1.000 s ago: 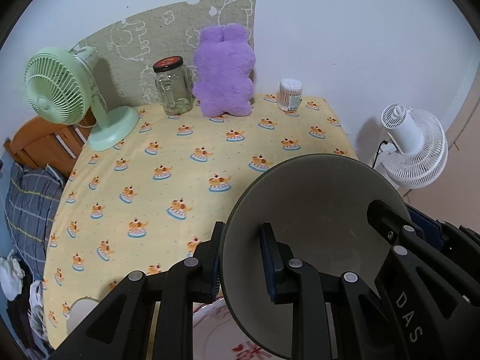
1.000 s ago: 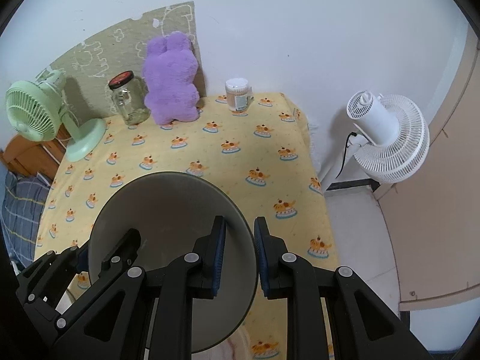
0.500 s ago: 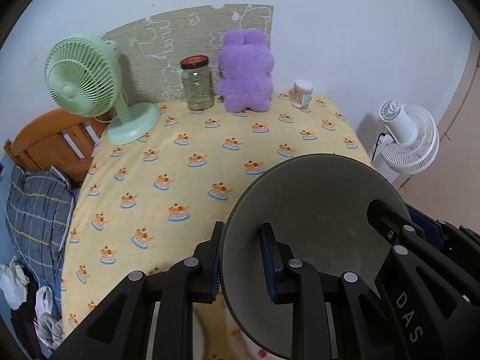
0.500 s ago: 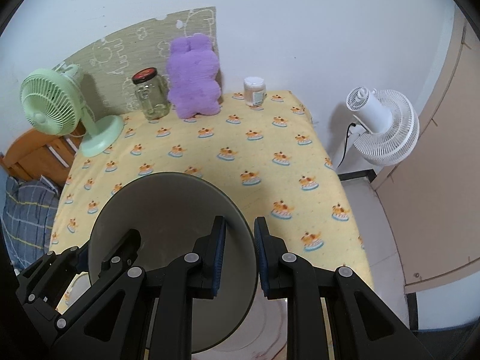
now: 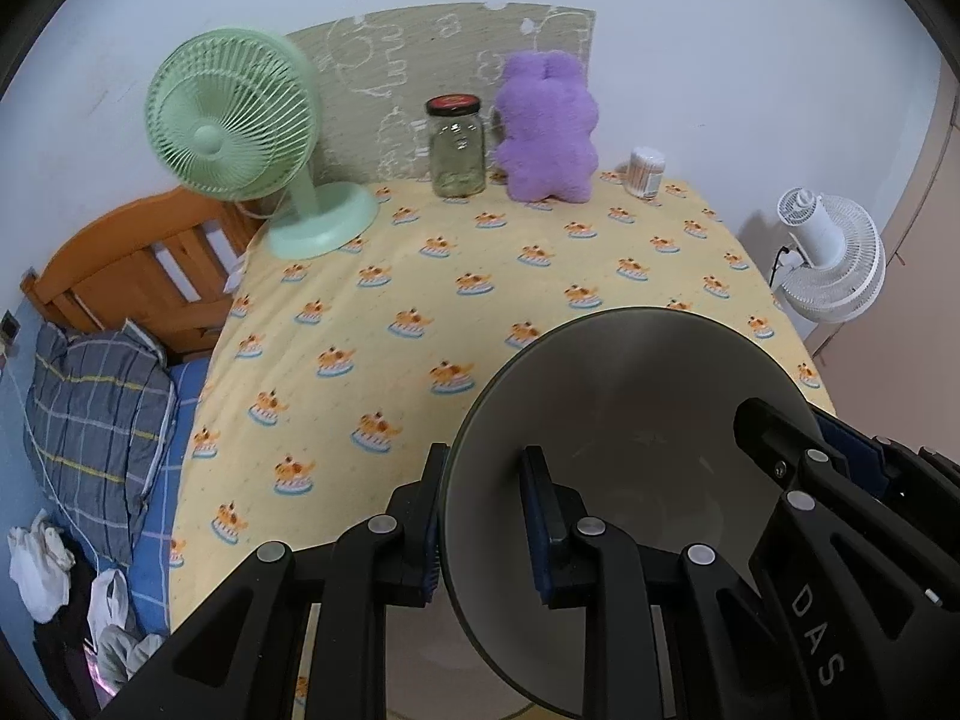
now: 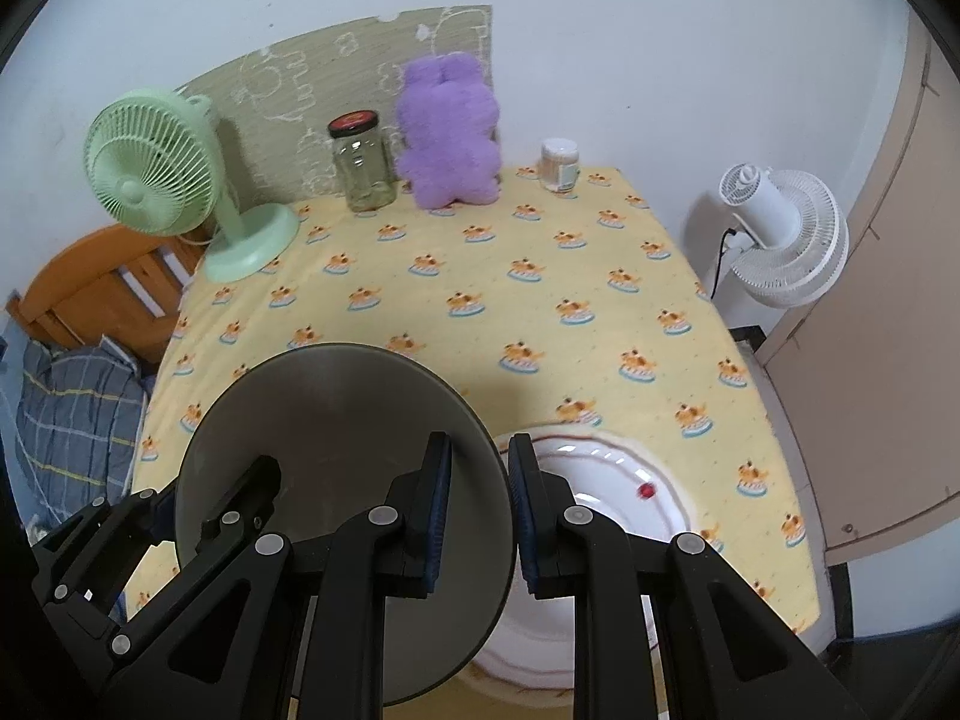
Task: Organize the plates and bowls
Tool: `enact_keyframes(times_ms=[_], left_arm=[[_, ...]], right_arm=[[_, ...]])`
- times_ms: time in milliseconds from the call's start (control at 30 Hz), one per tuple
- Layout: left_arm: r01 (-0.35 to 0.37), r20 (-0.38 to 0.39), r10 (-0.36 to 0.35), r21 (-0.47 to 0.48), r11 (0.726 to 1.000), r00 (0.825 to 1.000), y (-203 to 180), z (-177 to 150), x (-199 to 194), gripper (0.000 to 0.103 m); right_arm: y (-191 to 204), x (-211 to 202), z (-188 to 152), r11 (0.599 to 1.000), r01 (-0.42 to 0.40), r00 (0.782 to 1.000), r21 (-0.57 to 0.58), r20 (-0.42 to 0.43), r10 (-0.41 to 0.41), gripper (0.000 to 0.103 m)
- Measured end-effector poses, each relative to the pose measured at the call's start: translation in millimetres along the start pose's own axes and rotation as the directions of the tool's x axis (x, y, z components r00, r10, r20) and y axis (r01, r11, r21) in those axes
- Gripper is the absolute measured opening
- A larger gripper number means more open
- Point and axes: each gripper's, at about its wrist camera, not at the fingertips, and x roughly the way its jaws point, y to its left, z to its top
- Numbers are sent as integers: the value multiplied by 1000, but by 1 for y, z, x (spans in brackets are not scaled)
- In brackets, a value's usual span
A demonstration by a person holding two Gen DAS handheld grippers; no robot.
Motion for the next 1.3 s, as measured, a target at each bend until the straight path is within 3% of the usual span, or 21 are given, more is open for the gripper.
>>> enact_keyframes(times_ms=[500,1300], left_arm=[[-13,-65,11,-42,999,998,46,-34,14,21],[-24,-159,9,-91,996,987,74,-62,46,21]], right_arm=[[49,17,-33,999,-16,997,-43,-71,13,23],[78,53,-57,994,-20,986,-104,-165,2,23]])
